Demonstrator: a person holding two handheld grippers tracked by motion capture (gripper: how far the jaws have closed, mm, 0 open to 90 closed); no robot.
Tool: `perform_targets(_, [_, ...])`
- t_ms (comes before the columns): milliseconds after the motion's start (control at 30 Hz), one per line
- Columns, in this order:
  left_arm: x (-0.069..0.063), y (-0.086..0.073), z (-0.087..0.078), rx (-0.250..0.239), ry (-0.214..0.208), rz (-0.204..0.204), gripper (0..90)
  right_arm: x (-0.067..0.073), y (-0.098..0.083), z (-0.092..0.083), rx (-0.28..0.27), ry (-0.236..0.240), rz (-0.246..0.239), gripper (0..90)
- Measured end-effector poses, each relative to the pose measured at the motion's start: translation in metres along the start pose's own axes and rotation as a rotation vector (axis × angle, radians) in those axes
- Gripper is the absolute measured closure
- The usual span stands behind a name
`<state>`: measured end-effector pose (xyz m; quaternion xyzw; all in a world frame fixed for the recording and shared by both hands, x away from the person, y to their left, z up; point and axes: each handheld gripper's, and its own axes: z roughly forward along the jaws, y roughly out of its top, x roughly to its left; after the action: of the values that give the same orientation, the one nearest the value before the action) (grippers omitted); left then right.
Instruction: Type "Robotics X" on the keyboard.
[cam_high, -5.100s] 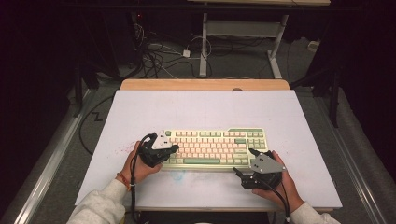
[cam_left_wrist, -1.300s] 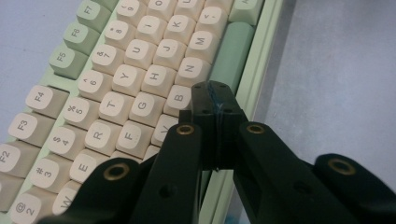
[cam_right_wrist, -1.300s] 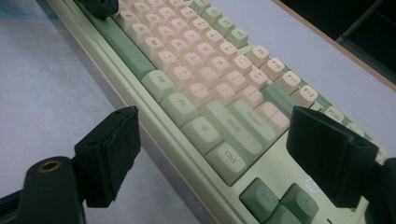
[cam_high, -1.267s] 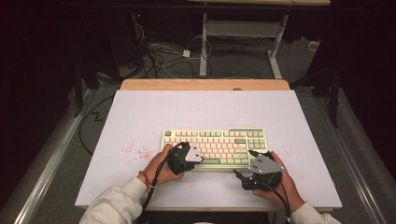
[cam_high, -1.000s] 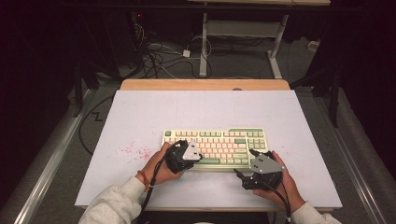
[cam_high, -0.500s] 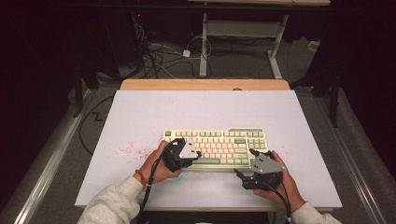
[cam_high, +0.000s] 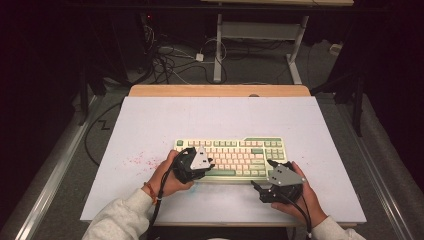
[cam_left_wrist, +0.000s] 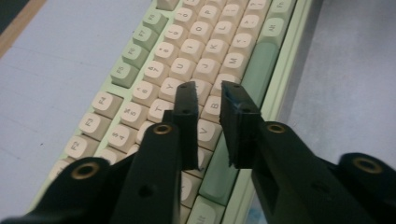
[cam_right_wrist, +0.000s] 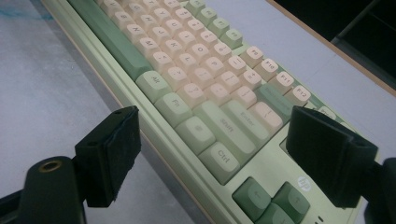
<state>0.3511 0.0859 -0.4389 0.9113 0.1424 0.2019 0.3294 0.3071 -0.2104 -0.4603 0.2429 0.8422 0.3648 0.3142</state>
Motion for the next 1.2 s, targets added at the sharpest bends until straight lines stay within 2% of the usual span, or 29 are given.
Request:
perform_targets(67, [0.000, -0.001, -0.001, -0.014, 0.012, -0.003, 67.8, 0.000, 0.000, 0.000, 0.002, -0.001, -0.001, 18.3])
perform_targets(300, [-0.004, -0.003, -0.010, -0.075, 0.102, -0.010, 42.4, -0.002, 0.000, -0.001, 0.003, -0.013, 0.008, 18.6])
perform_targets(333, [-0.005, -0.004, -0.011, -0.080, 0.119, -0.008, 36.7, -0.003, -0.001, -0.001, 0.002, -0.016, 0.009, 18.6])
perform_targets(467, [-0.006, -0.008, -0.015, -0.095, 0.136, -0.008, 29.0, -0.004, -0.001, -0.002, -0.001, -0.024, 0.017, 18.9])
perform_targets(667, [-0.006, -0.015, -0.017, -0.097, 0.155, -0.014, 21.8, -0.005, 0.000, -0.003, -0.015, -0.016, 0.033, 19.4])
perform_targets(767, [-0.005, -0.022, -0.020, -0.106, 0.166, -0.024, 21.6, -0.006, 0.000, -0.003, -0.021, -0.020, 0.042, 20.1])
perform_targets(867, [-0.003, -0.031, -0.024, -0.099, 0.156, -0.046, 20.3, -0.008, -0.001, -0.005, -0.031, -0.036, 0.050, 20.6])
perform_targets(1200, [-0.005, -0.051, -0.032, -0.086, 0.160, -0.048, 19.9, -0.012, -0.001, -0.007, -0.040, -0.054, 0.062, 20.9])
